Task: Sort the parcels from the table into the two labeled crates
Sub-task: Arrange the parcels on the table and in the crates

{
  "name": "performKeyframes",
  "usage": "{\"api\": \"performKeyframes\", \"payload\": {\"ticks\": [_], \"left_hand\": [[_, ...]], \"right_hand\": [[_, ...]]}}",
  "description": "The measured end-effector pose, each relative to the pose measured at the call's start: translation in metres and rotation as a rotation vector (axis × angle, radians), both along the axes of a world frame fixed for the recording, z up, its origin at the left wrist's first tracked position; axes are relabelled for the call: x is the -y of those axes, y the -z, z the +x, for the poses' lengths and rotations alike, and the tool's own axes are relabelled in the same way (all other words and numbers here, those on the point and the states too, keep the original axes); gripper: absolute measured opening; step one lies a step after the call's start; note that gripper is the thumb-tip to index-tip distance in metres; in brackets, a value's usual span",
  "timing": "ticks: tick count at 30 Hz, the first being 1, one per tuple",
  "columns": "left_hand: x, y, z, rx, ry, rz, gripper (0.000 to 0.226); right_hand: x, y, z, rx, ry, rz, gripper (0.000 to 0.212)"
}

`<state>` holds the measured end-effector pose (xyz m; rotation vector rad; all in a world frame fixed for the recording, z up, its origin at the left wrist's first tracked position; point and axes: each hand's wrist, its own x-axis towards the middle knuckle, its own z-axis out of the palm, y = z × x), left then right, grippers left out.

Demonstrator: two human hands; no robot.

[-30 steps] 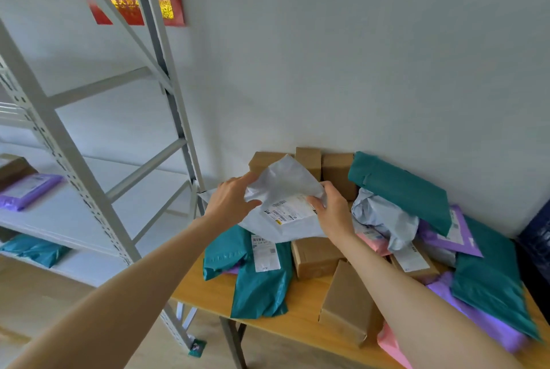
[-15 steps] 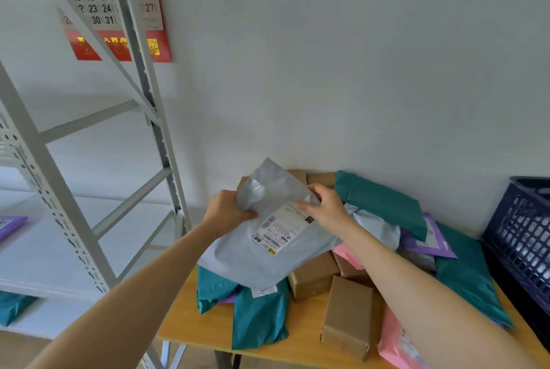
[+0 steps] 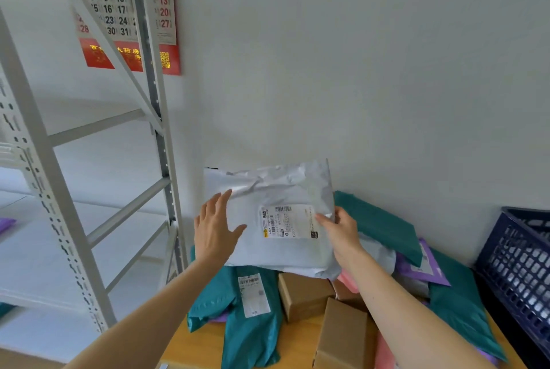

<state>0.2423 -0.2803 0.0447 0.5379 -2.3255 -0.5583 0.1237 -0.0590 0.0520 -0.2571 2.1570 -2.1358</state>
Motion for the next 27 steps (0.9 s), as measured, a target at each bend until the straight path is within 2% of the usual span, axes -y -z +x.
{"api": "performKeyframes", "payload": {"ticks": [2, 6, 7, 9, 11, 13, 16, 18, 20, 24, 27], "left_hand": [[-0.003, 0.009, 0.003, 0.032, 0.002, 0.090, 0.072], [-0.007, 0.022, 0.002, 0.217, 0.000, 0.373, 0.034], [-0.008, 0.025, 0.000, 0.278, 0.017, 0.470, 0.033], [-0.013, 0.027, -0.004, 0.349, 0.074, 0.798, 0.037], [-0.018, 0.028, -0.005, 0.321, 0.127, 1.110, 0.035], [-0.020, 0.031, -0.008, 0.214, 0.174, 1.244, 0.044], [-0.024, 0.029, -0.010, -0.040, 0.334, 1.424, 0.048], [-0.026, 0.024, -0.011, -0.184, 0.411, 1.508, 0.050], [-0.028, 0.021, -0.011, -0.250, 0.427, 1.532, 0.054], [-0.022, 0.017, -0.015, -0.332, 0.400, 1.554, 0.049], [-0.011, 0.011, -0.014, -0.328, 0.404, 1.533, 0.045]], "right_hand": [[0.001, 0.002, 0.001, 0.082, 0.054, -0.125, 0.023], [0.006, 0.000, 0.004, 0.244, 0.061, -0.398, 0.028], [0.007, -0.002, 0.006, 0.285, 0.055, -0.461, 0.029], [0.010, -0.004, 0.008, 0.353, 0.037, -0.579, 0.033], [0.011, -0.006, 0.010, 0.393, 0.010, -0.657, 0.035], [0.012, -0.006, 0.012, 0.409, -0.018, -0.699, 0.031], [0.010, -0.004, 0.014, 0.407, -0.038, -0.709, 0.032], [0.007, -0.003, 0.015, 0.400, -0.048, -0.718, 0.037], [0.006, -0.002, 0.016, 0.401, -0.056, -0.716, 0.039], [0.002, -0.004, 0.017, 0.391, -0.147, -0.653, 0.043], [-0.005, -0.003, 0.017, 0.387, -0.215, -0.600, 0.045]]}}
